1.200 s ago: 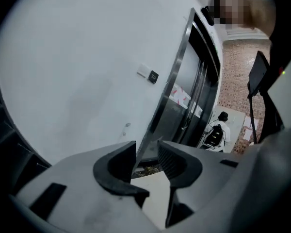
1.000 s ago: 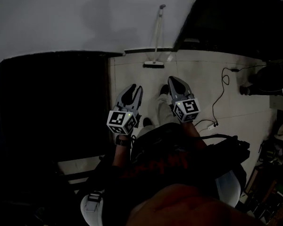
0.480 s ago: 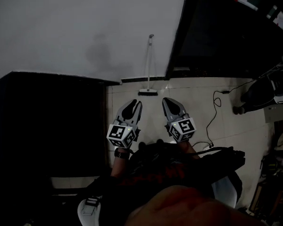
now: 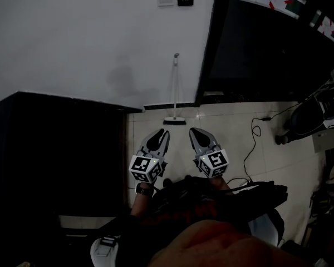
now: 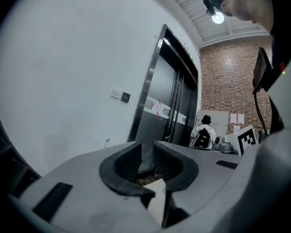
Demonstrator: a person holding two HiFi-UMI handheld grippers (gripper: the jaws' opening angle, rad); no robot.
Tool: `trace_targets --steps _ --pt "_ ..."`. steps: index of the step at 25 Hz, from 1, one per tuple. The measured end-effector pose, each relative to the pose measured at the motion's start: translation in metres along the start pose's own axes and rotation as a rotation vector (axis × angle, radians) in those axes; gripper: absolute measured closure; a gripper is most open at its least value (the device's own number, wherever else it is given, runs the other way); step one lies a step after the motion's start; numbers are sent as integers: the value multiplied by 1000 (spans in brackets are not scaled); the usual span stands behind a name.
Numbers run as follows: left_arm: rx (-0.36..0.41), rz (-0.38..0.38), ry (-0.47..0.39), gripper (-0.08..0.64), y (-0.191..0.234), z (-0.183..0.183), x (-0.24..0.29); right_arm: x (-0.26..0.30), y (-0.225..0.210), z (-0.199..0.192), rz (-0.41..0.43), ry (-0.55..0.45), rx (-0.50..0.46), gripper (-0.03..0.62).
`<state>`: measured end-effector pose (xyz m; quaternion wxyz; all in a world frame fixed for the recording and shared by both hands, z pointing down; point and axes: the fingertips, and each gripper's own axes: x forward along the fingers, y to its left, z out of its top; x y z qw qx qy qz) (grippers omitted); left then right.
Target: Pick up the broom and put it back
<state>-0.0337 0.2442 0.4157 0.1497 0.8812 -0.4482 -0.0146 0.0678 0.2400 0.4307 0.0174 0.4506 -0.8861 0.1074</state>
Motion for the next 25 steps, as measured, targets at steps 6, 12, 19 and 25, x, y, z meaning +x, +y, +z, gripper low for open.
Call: trace_targets --steps 6,12,19,25 --pt "-17 -4 7 486 3 -14 -13 -2 10 -10 12 5 11 592" --pt "-24 17 11 494 1 -17 -36 -8 24 -18 19 45 14 592" --pt "-14 57 28 494 19 -27 -73 -3 56 -30 59 97 8 592" --pt "-73 77 8 494 39 -20 -75 13 41 -27 28 101 15 592"
